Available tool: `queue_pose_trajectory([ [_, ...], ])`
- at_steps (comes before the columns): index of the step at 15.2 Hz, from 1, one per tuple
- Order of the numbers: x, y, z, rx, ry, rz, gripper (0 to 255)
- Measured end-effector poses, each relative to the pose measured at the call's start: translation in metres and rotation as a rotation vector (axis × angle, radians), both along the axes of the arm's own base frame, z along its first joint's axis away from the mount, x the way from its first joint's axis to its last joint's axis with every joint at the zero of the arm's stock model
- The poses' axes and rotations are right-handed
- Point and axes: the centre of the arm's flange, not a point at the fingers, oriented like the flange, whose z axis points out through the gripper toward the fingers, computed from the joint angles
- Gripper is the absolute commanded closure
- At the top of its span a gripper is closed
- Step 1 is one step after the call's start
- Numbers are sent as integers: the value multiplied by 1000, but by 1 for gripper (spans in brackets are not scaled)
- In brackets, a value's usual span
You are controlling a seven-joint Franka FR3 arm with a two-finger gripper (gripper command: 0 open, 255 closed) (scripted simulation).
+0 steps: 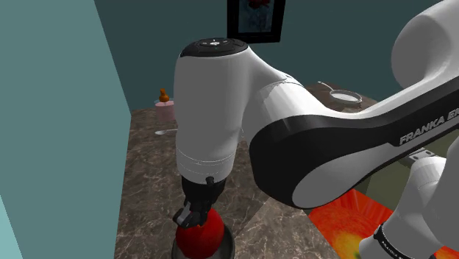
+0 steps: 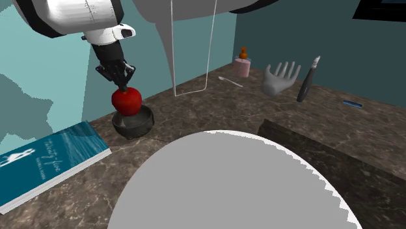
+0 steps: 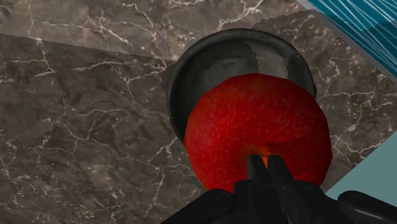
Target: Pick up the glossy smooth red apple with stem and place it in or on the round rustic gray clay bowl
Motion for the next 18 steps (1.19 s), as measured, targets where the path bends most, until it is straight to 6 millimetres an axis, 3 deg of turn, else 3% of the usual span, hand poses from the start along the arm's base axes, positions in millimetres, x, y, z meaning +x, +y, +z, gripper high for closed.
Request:
queue_pose_trajectory([
  [1, 0, 0, 0, 0, 0, 0, 255],
  [2, 0, 0, 0, 0, 0, 0, 0],
  [8, 0, 0, 0, 0, 0, 0, 0],
  [13, -3, -2, 46, 1, -1, 0, 0],
  [18, -6, -3, 49, 0, 0, 0, 0],
])
